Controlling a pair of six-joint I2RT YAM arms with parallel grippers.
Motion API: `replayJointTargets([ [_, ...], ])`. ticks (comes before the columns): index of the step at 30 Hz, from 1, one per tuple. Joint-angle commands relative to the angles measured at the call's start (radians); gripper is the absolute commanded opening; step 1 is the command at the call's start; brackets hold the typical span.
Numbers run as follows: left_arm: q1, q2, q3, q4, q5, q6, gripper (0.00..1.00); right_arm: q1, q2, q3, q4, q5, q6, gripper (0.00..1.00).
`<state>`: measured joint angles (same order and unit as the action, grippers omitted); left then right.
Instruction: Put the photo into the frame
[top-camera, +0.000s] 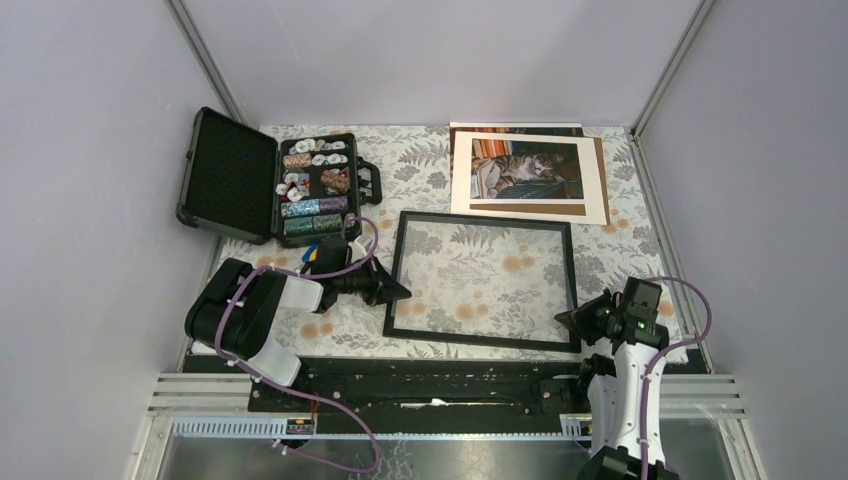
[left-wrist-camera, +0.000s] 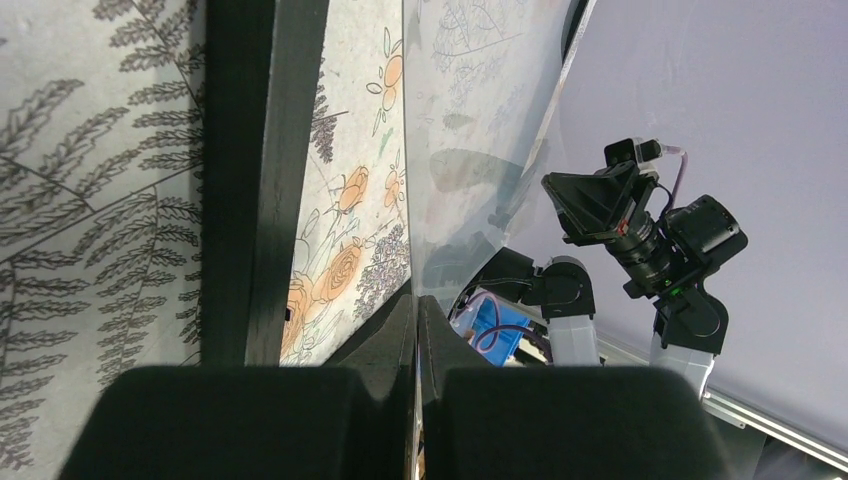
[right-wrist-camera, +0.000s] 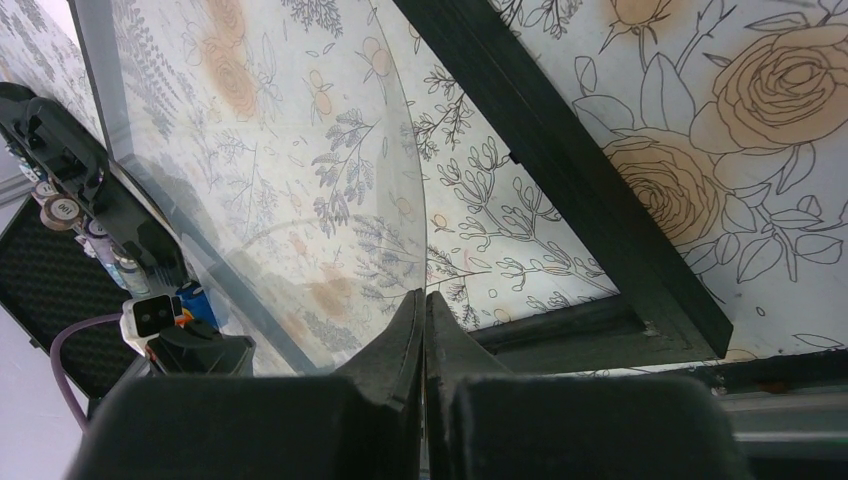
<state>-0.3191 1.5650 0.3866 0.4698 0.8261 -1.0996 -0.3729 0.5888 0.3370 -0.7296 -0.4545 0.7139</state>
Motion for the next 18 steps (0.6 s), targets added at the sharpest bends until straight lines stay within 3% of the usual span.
replayJointTargets([
  [1, 0.005, -0.005, 0.010, 0.056, -0.014, 0.010, 0.01, 0.005, -0.007, 0.001, -0.013, 0.044, -0.004, 0.00],
  [18, 0.005, -0.036, -0.014, 0.024, -0.028, 0.027, 0.00, 0.005, -0.023, 0.006, -0.033, 0.049, -0.011, 0.00],
])
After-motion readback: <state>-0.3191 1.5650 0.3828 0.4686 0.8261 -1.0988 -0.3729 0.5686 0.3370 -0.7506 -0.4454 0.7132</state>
